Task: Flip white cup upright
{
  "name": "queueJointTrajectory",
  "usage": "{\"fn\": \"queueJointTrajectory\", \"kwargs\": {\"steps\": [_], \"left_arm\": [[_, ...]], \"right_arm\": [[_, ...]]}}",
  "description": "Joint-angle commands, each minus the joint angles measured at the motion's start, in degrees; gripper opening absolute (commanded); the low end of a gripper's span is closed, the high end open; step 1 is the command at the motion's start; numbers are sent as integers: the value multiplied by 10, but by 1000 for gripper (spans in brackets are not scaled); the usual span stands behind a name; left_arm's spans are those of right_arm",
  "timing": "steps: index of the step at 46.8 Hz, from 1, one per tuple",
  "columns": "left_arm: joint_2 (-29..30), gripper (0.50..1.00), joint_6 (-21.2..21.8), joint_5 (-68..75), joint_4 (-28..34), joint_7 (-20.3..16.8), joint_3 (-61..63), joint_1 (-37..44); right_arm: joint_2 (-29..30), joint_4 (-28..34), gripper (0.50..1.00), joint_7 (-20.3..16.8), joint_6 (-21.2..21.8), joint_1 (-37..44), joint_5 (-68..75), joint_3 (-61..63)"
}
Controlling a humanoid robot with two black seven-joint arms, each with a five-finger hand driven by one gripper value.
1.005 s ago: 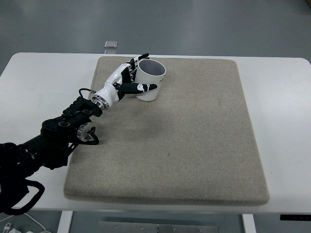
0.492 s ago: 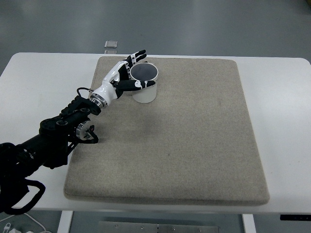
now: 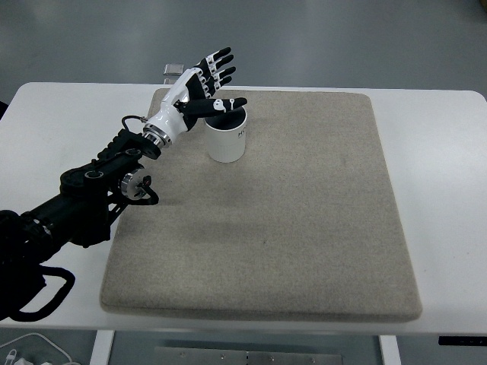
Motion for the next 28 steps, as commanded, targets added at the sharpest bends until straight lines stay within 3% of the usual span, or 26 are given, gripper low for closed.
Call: {"fn": "queueJointTrajectory", "kwargs": {"steps": [1,28], "left_arm": [[0,994,-8,-1,1,0,-11,-16],[7,994,-4,-173,18,0,-47,-72]], "right_arm": [[0,0,930,1,0,0,0,0],[0,-1,930,3,0,4,3,2]]}}
